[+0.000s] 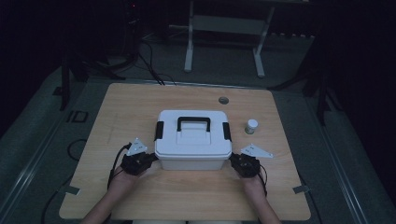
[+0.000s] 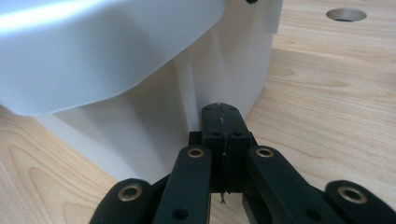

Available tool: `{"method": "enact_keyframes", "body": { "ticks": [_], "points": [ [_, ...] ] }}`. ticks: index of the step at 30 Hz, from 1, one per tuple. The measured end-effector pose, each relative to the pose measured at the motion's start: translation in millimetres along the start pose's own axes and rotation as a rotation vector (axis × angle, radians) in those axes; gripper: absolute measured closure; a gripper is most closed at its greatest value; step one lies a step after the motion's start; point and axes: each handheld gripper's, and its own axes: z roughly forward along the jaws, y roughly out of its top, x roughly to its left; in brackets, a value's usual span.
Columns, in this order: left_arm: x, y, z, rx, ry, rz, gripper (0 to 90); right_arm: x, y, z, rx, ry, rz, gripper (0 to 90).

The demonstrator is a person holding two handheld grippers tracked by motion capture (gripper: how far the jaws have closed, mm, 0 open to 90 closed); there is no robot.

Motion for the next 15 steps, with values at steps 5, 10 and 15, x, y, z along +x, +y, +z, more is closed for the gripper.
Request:
{"method": "enact_keyframes", "body": {
  "ticks": [5,10,15],
  "points": [
    [1.2,-2.6,-2.2,-0.005,-0.005,-0.008,89.5,1.5,-0.2,-0.1,-0.002,0.009,-0.002,90.0],
    [3.8,-4.1,-2.2,-0.017,-0.014,-0.007,88.8,-0.2,0.1,1.1,-0.004,0.008,-0.001,86.9],
    [11.8,-9.9,-2.9,0.000,-0.037,0.000,75.1,-6.2,-0.6,1.0,0.000,-0.013,0.000,70.5]
  ]
}}
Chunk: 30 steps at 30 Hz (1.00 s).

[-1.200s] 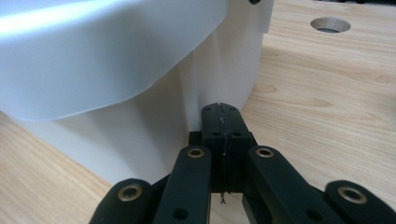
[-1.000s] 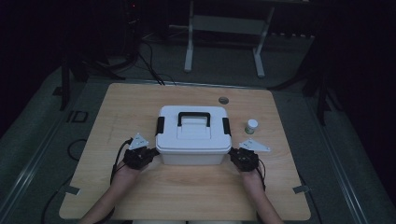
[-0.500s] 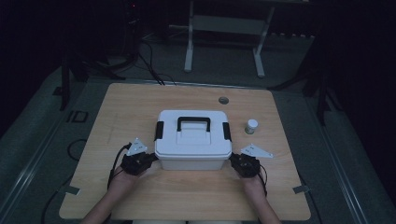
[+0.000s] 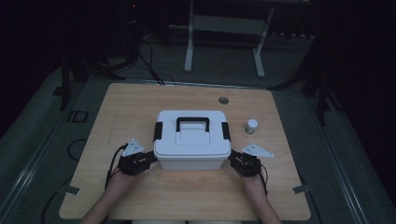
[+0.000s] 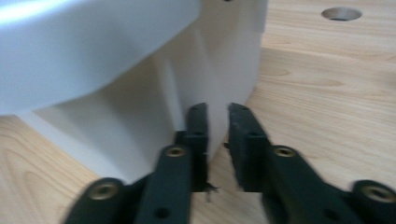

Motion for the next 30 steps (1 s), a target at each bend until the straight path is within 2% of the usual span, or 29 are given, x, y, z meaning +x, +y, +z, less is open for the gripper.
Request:
{"method": "enact_keyframes", "body": {
  "ticks": [1,4,5,7,8,9,10,12,13,15,17,18,22,26,30],
  "points": [
    [0.7,-2.5,0.4,0.027,0.012,0.009,69.7,-1.4,-0.4,0.0,0.005,-0.003,-0.003,68.7],
    [4.5,-7.7,-0.7,0.054,-0.006,-0.007,58.8,-7.9,-2.3,0.1,0.017,-0.005,0.001,51.7],
    [5.7,-8.4,-1.2,0.057,-0.009,-0.013,50.4,-11.5,-3.2,0.9,0.032,-0.006,0.006,44.3],
    [7.1,-9.2,-3.3,0.057,0.008,-0.007,43.2,-18.1,-4.9,0.5,0.033,0.006,0.046,33.4],
    [8.6,-8.9,-4.2,0.057,-0.005,-0.004,39.2,-20.1,-5.9,0.3,0.036,0.007,0.057,29.1],
    [9.6,-8.5,-4.4,0.063,-0.002,-0.004,34.0,-22.9,-6.8,-0.1,0.043,0.017,0.049,20.9],
    [10.9,-8.1,-4.7,0.068,-0.008,-0.002,33.9,-24.3,-7.4,-0.5,0.045,0.036,0.037,16.5],
    [14.2,-7.6,-5.0,0.076,-0.016,-0.003,28.9,-26.1,-7.9,-1.9,0.042,0.043,0.036,16.9],
    [15.6,-7.5,-5.5,0.081,-0.025,-0.006,27.3,-26.4,-7.9,-2.5,0.051,0.036,0.008,16.1],
    [18.8,-8.7,-8.8,0.062,-0.012,0.002,24.8,-28.2,-8.0,-4.2,0.063,0.037,-0.040,14.2],
    [24.8,-9.7,-11.3,0.073,-0.049,-0.002,24.8,-31.9,-8.4,-7.5,0.063,0.067,-0.029,14.2],
    [29.6,-10.9,-12.9,0.093,-0.048,0.000,24.7,-33.0,-8.7,-9.1,0.057,0.073,-0.025,14.2],
    [35.1,-9.5,-17.1,0.108,-0.053,0.000,24.7,-37.1,-9.0,-20.7,0.047,0.108,-0.008,14.2],
    [39.2,-3.3,-24.8,0.123,-0.063,0.008,24.7,-38.1,-11.0,-33.2,0.060,0.089,-0.035,14.2],
    [40.7,2.6,-32.8,0.131,-0.079,0.023,24.8,-41.9,-14.9,-43.5,0.064,0.081,-0.021,14.2]
  ]
}}
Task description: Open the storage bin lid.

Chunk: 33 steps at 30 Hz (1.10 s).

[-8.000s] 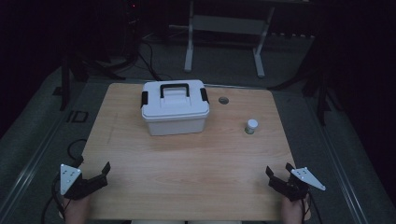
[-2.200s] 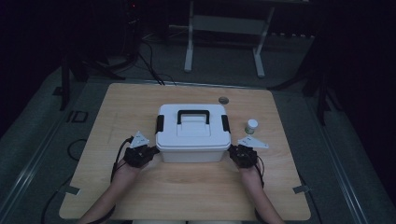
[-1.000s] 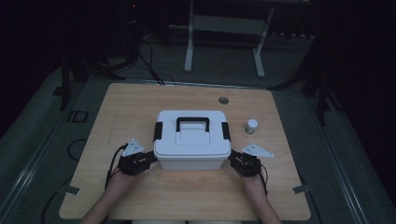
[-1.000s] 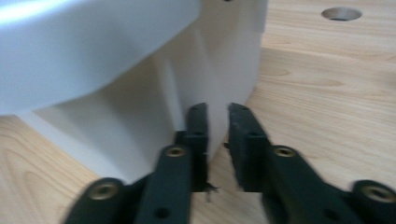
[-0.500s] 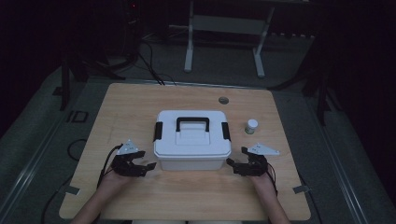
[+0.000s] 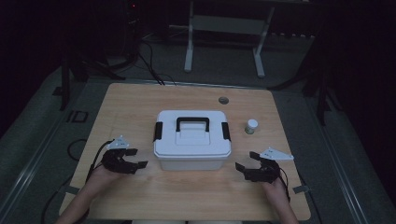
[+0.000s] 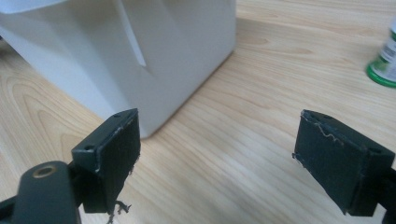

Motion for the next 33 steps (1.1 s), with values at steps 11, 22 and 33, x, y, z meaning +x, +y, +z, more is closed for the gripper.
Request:
{"method": "enact_keyframes", "body": {
  "ticks": [11,22,33],
  "points": [
    [-4.3,32.4,-28.4,-0.060,-0.048,0.065,24.8,-6.8,-13.4,-10.6,0.019,0.004,0.039,14.2],
    [-12.3,76.5,-48.2,-0.111,-0.059,0.137,24.9,-10.7,-16.6,-10.3,0.012,0.002,0.071,14.2],
    [-26.2,125.4,-35.1,-0.076,-0.057,0.222,24.9,-11.3,-17.4,-9.3,0.015,0.000,0.069,14.2]
  ]
}}
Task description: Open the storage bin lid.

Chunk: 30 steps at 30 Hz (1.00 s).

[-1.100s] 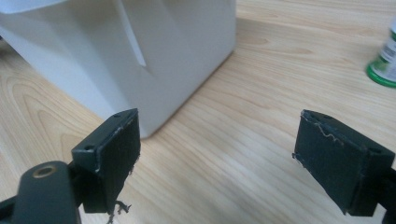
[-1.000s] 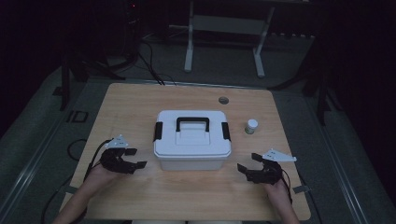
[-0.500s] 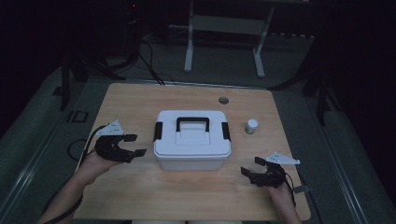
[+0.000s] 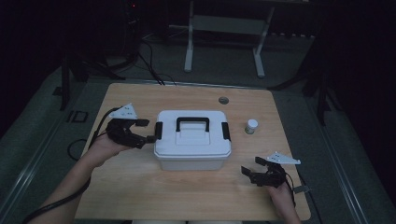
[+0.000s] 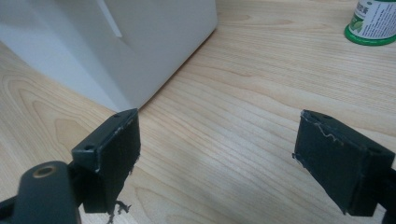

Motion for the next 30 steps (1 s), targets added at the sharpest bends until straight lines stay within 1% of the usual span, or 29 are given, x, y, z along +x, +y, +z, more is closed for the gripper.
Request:
{"method": "enact_keyframes", "body": {
  "ticks": [1,2,4,5,6,7,8,9,11,12,14,15,17,19,20,22,23,24,25,26,27,28,29,30],
  "points": [
    [0.2,4.0,2.1,0.004,-0.013,0.005,24.9,0.1,-0.1,0.2,0.002,0.000,-0.001,14.2],
    [-0.4,7.9,4.7,0.007,-0.007,0.009,24.9,0.2,-0.1,0.4,0.004,0.000,-0.001,14.2],
    [-1.2,15.3,9.9,0.022,-0.012,0.033,24.9,0.5,-0.1,0.5,0.004,0.002,-0.003,14.2],
    [-1.6,18.8,12.4,0.025,-0.005,0.039,24.9,0.5,-0.1,0.5,0.005,0.003,-0.003,14.2],
    [-1.4,22.2,15.1,0.024,-0.018,0.036,24.9,0.6,-0.1,0.6,0.004,0.003,-0.006,14.2],
    [-1.7,25.5,17.6,0.029,-0.017,0.043,25.0,0.7,-0.2,0.6,0.005,0.002,-0.008,14.2],
    [-1.9,28.6,20.2,0.024,-0.009,0.048,25.0,0.7,-0.4,0.8,0.006,0.004,-0.007,14.2],
    [-1.1,31.9,22.8,0.027,-0.021,0.048,25.0,0.8,-0.6,1.0,0.010,0.003,-0.006,14.2],
    [-1.1,38.4,28.3,0.038,-0.017,0.059,25.0,0.9,-0.7,1.1,0.009,0.004,-0.006,14.2],
    [-0.4,41.4,30.6,0.042,-0.028,0.059,24.9,0.9,-0.7,1.2,0.010,0.003,-0.006,14.2],
    [0.3,47.7,35.3,0.040,-0.026,0.058,25.0,0.9,-0.6,1.3,0.008,0.006,-0.009,14.2],
    [0.7,50.7,37.6,0.043,-0.034,0.063,25.0,0.9,-0.7,1.3,0.010,0.006,-0.009,14.2],
    [0.9,56.4,43.1,0.051,-0.037,0.067,24.9,0.6,-0.9,1.7,0.013,0.006,-0.011,14.2],
    [1.1,61.7,48.7,0.065,-0.040,0.080,25.0,0.6,-1.1,1.7,0.013,0.006,-0.008,14.2],
    [1.1,63.8,51.6,0.069,-0.040,0.086,25.0,0.5,-1.1,1.7,0.013,0.007,-0.009,14.2],
    [1.5,65.6,54.5,0.068,-0.042,0.083,25.2,0.4,-1.1,1.6,0.013,0.008,-0.010,14.2],
    [2.5,68.4,59.2,0.070,-0.047,0.085,25.2,0.3,-1.2,1.5,0.013,0.008,-0.008,14.2],
    [2.8,69.5,61.2,0.073,-0.044,0.086,26.0,0.0,-1.3,1.3,0.012,0.010,-0.007,14.2],
    [3.5,70.5,63.9,0.072,-0.048,0.084,26.2,0.0,-1.3,1.0,0.009,0.012,-0.007,14.2],
    [4.0,71.3,66.1,0.071,-0.065,0.085,28.9,0.0,-1.3,1.0,0.009,0.012,-0.007,14.2],
    [4.2,72.2,68.3,0.072,-0.063,0.091,28.9,-0.1,-1.4,0.8,0.008,0.012,-0.007,14.2],
    [4.7,73.4,70.7,0.075,-0.073,0.089,31.2,-0.3,-1.6,0.7,0.007,0.014,-0.006,14.2],
    [4.8,74.6,72.7,0.078,-0.089,0.099,31.3,-0.7,-1.7,0.6,0.007,0.014,-0.006,14.2],
    [3.8,75.7,74.6,0.076,-0.086,0.111,33.4,-1.0,-1.8,0.5,0.008,0.014,-0.004,14.2]
  ]
}}
